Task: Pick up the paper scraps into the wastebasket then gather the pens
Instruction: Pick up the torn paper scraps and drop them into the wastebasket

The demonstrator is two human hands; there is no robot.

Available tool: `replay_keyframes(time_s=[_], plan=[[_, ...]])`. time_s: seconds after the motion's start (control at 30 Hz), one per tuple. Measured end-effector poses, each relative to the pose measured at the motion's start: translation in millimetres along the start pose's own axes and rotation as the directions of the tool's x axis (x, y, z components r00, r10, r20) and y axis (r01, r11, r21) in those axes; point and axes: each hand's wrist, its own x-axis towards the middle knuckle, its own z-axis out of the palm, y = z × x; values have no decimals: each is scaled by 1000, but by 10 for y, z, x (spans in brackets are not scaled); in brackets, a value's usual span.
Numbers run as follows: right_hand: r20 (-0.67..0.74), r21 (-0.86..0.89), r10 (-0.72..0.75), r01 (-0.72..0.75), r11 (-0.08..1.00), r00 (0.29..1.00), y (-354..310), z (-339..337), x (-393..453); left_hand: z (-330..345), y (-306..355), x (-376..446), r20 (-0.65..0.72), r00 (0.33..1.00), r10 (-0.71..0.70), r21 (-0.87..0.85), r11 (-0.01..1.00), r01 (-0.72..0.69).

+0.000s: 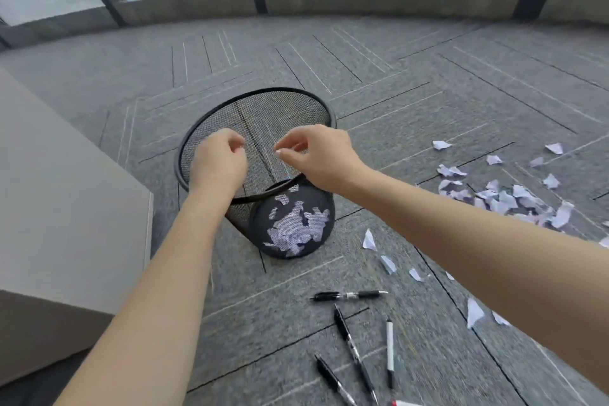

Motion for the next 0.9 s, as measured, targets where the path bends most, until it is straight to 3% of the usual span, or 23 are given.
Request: replay_keyframes(time_s=[0.1, 0.17, 0.23, 0.27, 0.3, 0.37, 0.43, 0.47, 0.57, 0.7, 0.77, 0.9], plan=[[-242, 255, 71, -7, 967, 968, 156, -135, -93, 16, 226, -88, -311, 924, 221, -142, 951, -275], [-360, 369, 199, -57, 928, 911, 363, -291, -212, 141, 426, -184, -391, 786, 479, -43, 843, -536], [-392, 348, 296, -158, 924, 871, 735, -416, -395, 439, 637, -335, -338, 628, 701, 24, 673, -739], [-371, 296, 341, -238, 925, 864, 969, -464, -520, 641, 735, -437, -272, 584, 765, 9, 609, -793], [-327, 224, 393, -333, 916, 859, 1213, -501, -679, 880, 812, -556, -167, 583, 795, -24, 587, -809], [-213, 40, 523, -528, 848, 825, 1670, -555, -1077, 1372, 892, -829, 205, 684, 701, -72, 707, -703], [-105, -138, 630, -638, 757, 770, 2011, -586, -1521, 1818, 815, -1064, 560, 723, 404, 16, 867, -498], [-55, -213, 657, -652, 728, 752, 2125, -593, -1727, 1979, 744, -1164, 635, 724, 269, 47, 922, -383], [52, -355, 679, -622, 698, 733, 2315, -576, -2189, 2276, 584, -1381, 656, 755, 14, 64, 995, -74], [98, -418, 691, -600, 682, 717, 2430, -562, -2416, 2475, 620, -1575, 605, 773, -190, 55, 979, 198], [103, -420, 693, -601, 680, 713, 2437, -524, -2384, 2543, 625, -1640, 604, 762, -235, 89, 970, 228], [134, -379, 655, -572, 727, 744, 2408, -382, -2219, 2670, 601, -1663, 624, 766, -154, 129, 987, 93]])
